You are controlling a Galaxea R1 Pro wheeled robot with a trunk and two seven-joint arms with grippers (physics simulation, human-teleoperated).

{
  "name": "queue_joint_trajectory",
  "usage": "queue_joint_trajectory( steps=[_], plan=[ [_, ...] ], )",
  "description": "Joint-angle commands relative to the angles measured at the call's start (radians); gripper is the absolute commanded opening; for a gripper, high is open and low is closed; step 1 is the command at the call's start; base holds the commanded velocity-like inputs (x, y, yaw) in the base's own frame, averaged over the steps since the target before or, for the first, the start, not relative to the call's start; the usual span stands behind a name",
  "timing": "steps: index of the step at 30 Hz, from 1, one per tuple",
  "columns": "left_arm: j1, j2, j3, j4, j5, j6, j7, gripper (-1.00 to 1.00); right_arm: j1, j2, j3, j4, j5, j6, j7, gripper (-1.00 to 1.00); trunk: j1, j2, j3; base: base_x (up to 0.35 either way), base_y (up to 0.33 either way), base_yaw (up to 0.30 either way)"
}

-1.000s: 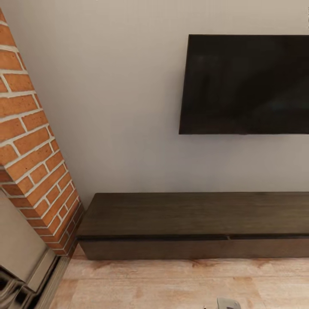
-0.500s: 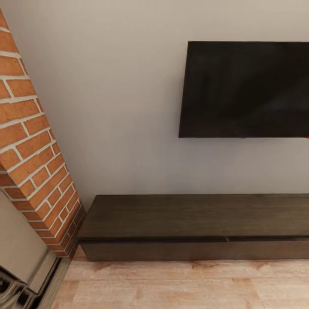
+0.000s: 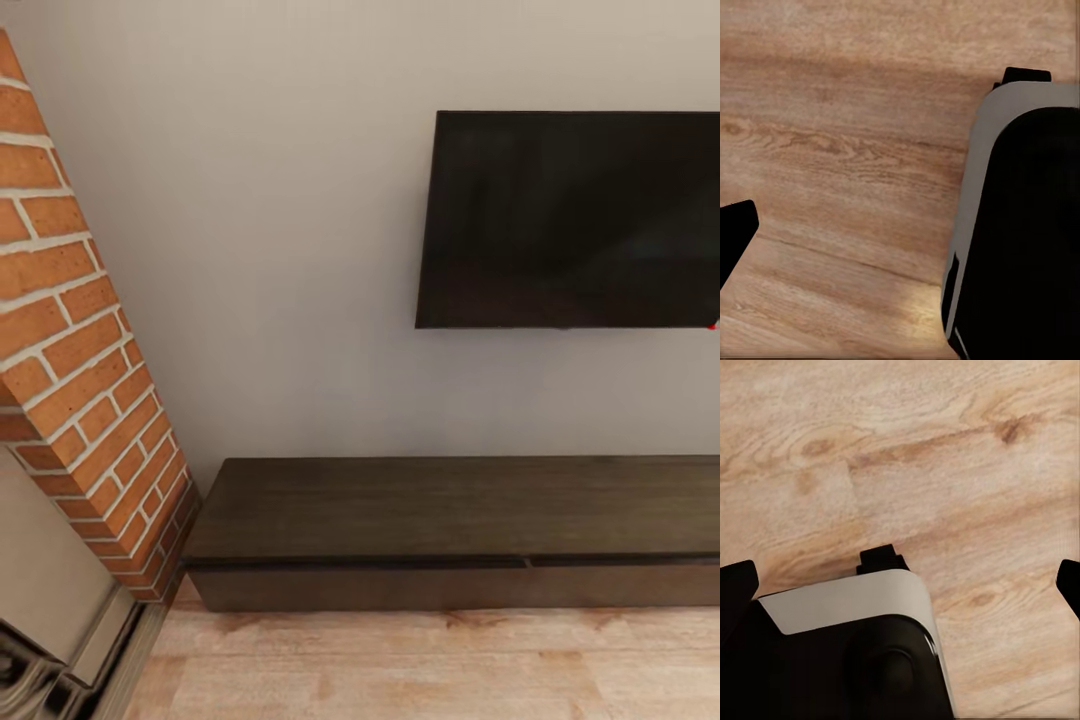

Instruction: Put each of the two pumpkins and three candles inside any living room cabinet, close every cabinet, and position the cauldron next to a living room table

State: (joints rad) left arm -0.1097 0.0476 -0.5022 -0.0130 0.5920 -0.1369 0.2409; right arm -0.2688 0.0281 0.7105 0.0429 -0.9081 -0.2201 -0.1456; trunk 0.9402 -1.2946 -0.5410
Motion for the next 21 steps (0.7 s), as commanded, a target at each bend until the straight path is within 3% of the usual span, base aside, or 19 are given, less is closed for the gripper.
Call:
queue_joint_trajectory(
  steps=[1,21],
  plan=[
    [0.001,-0.001,-0.009,-0.001,0.008,-0.001,0.003,1.0,-0.001,0.001,0.008,0.003,-0.006,-0.003,0.0,1.0,-0.004,0.007,0.002,0.0,0.0,0.0],
    [0.005,-0.003,-0.009,-0.001,0.009,-0.001,0.003,1.0,-0.001,0.003,0.01,-0.009,0.001,-0.006,0.001,1.0,-0.081,0.147,0.065,0.0,0.0,0.0]
  ],
)
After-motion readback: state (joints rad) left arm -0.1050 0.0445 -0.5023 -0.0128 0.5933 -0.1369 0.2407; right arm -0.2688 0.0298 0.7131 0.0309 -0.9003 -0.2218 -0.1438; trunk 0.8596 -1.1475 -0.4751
